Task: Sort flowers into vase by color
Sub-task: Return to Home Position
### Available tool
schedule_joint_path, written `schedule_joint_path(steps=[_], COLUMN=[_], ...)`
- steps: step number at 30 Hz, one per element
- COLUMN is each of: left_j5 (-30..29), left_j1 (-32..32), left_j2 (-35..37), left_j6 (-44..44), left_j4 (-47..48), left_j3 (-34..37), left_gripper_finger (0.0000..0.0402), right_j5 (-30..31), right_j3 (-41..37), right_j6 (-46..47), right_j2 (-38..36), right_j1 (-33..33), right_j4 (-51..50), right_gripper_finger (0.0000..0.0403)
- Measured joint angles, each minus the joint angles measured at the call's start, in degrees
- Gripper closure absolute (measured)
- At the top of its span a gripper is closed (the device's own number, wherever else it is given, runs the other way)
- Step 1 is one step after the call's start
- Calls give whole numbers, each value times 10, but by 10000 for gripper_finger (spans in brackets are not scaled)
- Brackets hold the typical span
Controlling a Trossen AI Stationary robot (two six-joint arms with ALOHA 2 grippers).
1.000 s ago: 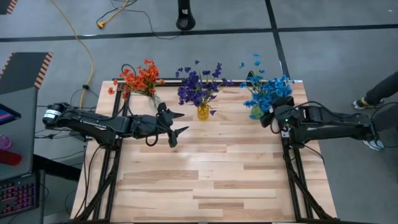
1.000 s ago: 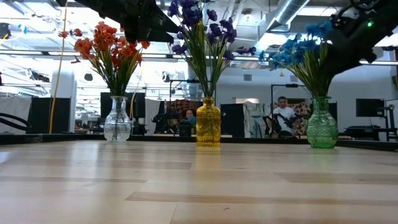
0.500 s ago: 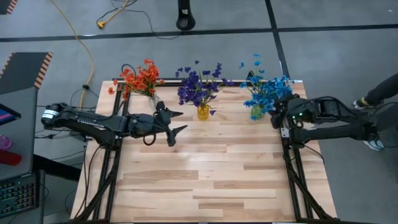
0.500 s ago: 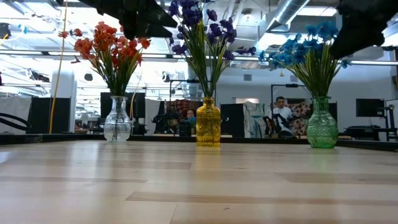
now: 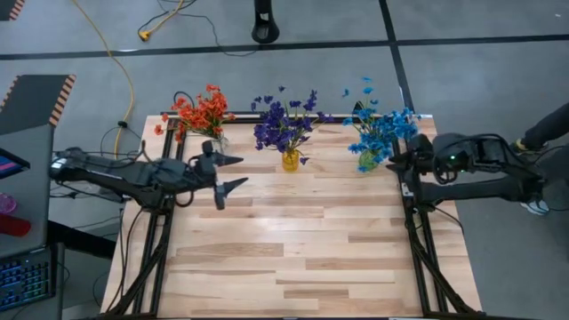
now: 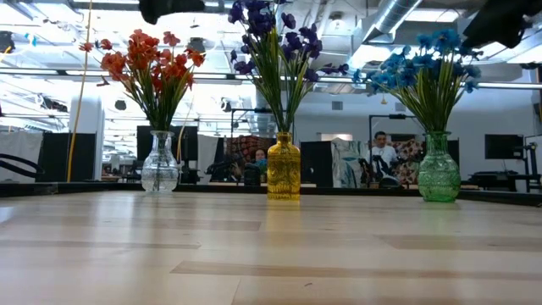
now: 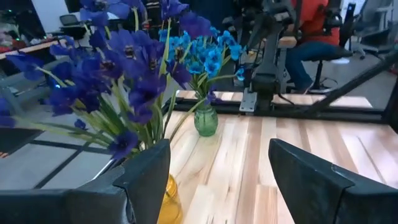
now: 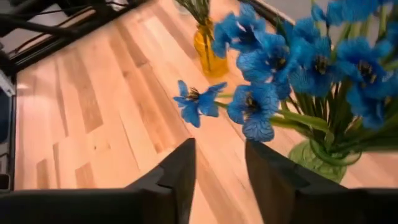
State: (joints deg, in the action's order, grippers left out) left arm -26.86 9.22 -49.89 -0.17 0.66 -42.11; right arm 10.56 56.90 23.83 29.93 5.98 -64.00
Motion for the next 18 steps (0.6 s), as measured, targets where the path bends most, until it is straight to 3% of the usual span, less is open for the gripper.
schedule_joint_path(steps=[5, 11, 15, 18], left_j5=[-16, -44, -47, -50], left_j1=[26, 45, 44, 40], left_j2=[31, 48, 77, 116], left_j6=[1, 19, 28, 29], left_j4=[56, -11, -67, -85], left_j3=[2, 70, 129, 166], left_gripper_finger=[162, 246, 311, 352], right_j5=[1, -3, -25, -61], right_j3=[-22, -128, -211, -246], right_j6=[-44, -93, -94, -103], right_j2=[-30, -85, -121, -144], right_j1=[0, 0, 0, 0], right_j4=[39, 172, 237, 299], right_gripper_finger=[309, 384, 382, 355])
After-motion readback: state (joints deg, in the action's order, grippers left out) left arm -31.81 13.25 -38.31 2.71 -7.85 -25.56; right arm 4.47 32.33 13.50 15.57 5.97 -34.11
